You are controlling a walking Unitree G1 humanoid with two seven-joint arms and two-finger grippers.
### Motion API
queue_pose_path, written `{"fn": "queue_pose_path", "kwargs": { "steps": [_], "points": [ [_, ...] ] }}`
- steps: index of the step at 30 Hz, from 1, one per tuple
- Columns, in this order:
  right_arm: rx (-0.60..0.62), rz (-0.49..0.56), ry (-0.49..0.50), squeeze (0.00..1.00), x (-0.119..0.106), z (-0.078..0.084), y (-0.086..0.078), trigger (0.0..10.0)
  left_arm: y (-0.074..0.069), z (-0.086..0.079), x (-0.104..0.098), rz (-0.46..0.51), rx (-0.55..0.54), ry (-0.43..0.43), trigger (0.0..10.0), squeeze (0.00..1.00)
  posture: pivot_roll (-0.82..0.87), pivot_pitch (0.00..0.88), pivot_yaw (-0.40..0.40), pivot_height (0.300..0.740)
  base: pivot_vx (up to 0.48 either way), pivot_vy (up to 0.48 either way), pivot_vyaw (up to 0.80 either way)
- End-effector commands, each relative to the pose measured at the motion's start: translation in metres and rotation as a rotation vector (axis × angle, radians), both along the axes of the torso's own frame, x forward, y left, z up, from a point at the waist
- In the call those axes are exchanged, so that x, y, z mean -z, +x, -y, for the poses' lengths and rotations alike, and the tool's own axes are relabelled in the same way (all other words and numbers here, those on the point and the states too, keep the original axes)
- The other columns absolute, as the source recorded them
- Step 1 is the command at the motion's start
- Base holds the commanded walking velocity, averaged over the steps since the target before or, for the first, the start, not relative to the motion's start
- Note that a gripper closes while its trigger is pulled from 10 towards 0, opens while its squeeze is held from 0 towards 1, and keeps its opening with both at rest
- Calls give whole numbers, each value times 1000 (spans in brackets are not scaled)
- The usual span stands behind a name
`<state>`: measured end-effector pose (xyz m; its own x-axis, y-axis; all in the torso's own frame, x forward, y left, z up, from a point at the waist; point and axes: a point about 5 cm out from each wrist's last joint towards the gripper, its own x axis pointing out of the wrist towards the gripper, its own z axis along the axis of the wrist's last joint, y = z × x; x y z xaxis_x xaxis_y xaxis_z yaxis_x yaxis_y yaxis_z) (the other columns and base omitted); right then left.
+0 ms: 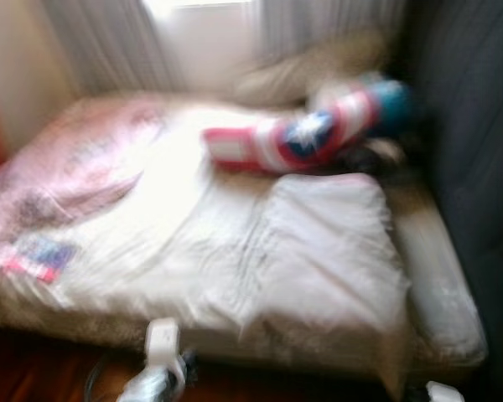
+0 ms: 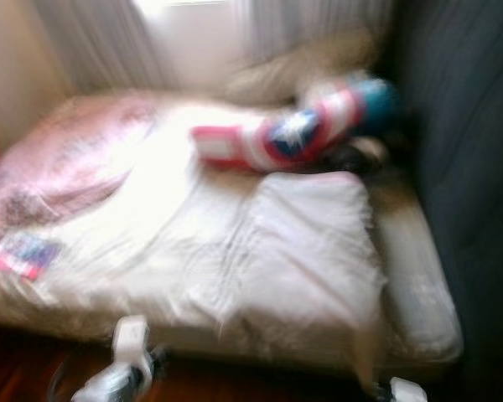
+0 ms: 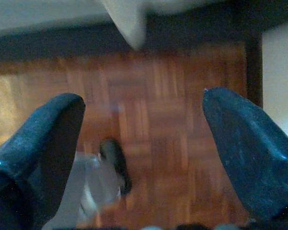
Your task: Clean up the room
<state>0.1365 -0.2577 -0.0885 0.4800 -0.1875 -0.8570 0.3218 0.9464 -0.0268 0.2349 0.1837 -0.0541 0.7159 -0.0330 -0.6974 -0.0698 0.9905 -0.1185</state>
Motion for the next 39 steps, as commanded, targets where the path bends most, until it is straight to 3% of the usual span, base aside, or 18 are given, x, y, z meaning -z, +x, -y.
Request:
{"fn": "queue_pose_path", "kwargs": {
  "steps": [1, 10, 15, 39],
  "points": [
    [-28, 76, 24, 0, -5, -14, 23, 10000, -21, -22, 10, -71, -52, 37, 10000, 0, -17, 0, 20, 740, 334, 0, 0],
    [-31, 75, 24, 0, -5, -14, 22, 10000, -22, -22, 11, -70, -52, 38, 10000, 0, -18, 0, 20, 740, 337, 0, 0],
    [-33, 75, 27, 0, -5, -15, 22, 10000, -22, -22, 11, -68, -50, 39, 10000, 0, -19, 0, 22, 740, 336, 0, -773],
    [-47, 216, 56, 0, -16, -13, 39, 10000, -8, -20, 1, 46, -121, 47, 10000, 0, -10, 0, 5, 740, 0, 0, 0]
  ]
}}
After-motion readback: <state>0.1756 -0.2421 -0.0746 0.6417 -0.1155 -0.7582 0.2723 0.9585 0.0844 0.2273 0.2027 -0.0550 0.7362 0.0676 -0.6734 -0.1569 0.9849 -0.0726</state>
